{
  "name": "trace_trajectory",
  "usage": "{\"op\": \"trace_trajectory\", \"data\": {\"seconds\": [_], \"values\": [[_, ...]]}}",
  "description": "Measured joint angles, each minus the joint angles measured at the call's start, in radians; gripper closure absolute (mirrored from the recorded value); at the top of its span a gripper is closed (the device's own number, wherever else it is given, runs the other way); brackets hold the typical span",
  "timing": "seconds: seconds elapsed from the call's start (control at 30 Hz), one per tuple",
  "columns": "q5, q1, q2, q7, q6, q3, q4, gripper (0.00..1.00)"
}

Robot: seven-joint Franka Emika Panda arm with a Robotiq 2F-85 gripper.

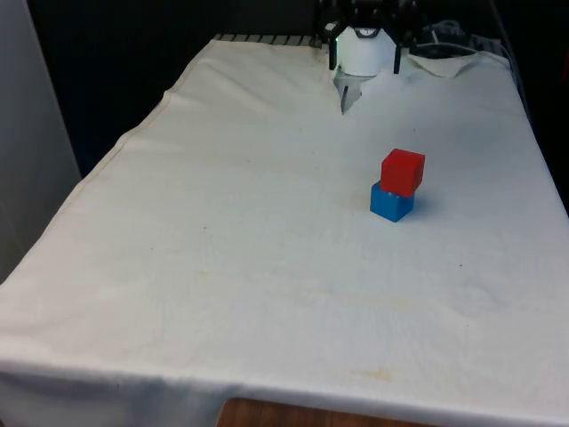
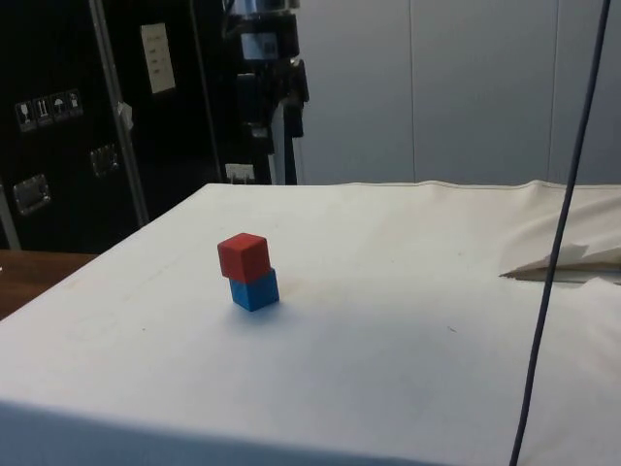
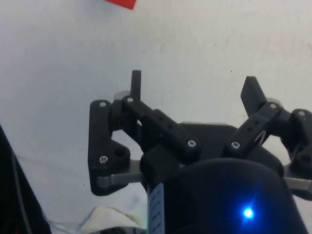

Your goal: Stack the two cubes.

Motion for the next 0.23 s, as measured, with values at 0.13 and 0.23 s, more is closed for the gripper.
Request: {"op": "trace_trajectory", "data": {"seconds": [0.13, 0.23], "values": [[0.0, 0.0, -0.028, -0.024, 0.0, -0.014, -0.028, 0.0], [0.0, -0.001, -0.044, -0.036, 0.0, -0.021, -0.044, 0.0]]}}
